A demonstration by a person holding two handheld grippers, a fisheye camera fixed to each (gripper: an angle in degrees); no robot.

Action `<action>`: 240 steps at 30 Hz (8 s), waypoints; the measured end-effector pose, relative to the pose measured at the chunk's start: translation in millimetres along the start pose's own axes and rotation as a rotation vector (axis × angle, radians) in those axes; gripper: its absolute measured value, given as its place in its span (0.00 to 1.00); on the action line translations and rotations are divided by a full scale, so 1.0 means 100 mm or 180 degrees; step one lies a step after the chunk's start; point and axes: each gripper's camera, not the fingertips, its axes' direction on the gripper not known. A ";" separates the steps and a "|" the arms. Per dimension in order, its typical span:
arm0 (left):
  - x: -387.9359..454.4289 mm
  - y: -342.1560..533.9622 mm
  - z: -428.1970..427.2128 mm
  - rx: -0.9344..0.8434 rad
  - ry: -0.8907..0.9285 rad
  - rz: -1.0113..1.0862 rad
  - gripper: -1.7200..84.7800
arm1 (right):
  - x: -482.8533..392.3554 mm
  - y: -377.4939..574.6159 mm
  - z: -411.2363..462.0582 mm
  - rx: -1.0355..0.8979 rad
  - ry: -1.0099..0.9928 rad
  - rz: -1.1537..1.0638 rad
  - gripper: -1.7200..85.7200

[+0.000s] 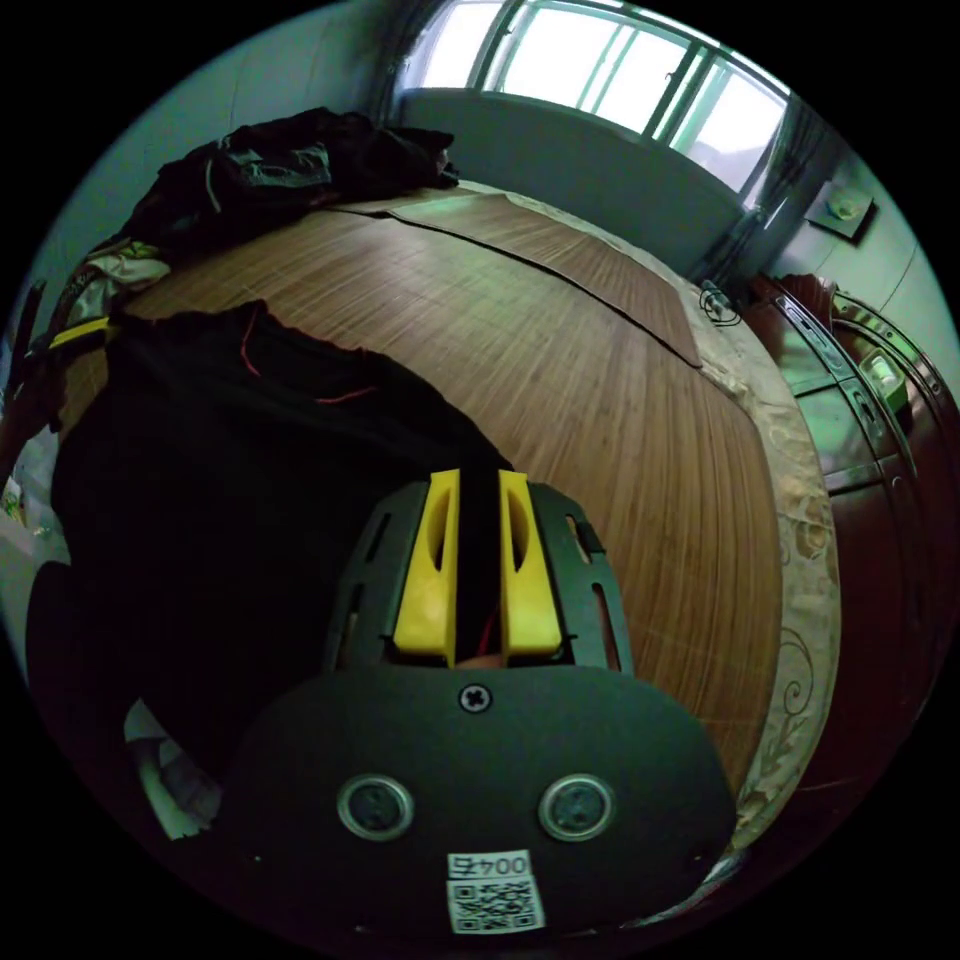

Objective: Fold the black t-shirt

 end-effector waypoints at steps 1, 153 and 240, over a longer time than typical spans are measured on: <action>-0.01 0.00 0.00 0.0003 0.0008 -0.0008 0.04 | -0.01 0.00 0.00 -0.0004 -0.0003 0.0010 0.10; 0.09 0.22 0.37 -0.0150 -0.0094 -0.0193 0.04 | 2.45 0.77 0.88 -0.0071 -0.1310 0.1071 0.17; 0.03 -0.08 -1.10 0.0765 -0.0755 -0.0177 0.04 | 2.10 0.84 -0.93 0.0911 0.0208 0.0158 0.02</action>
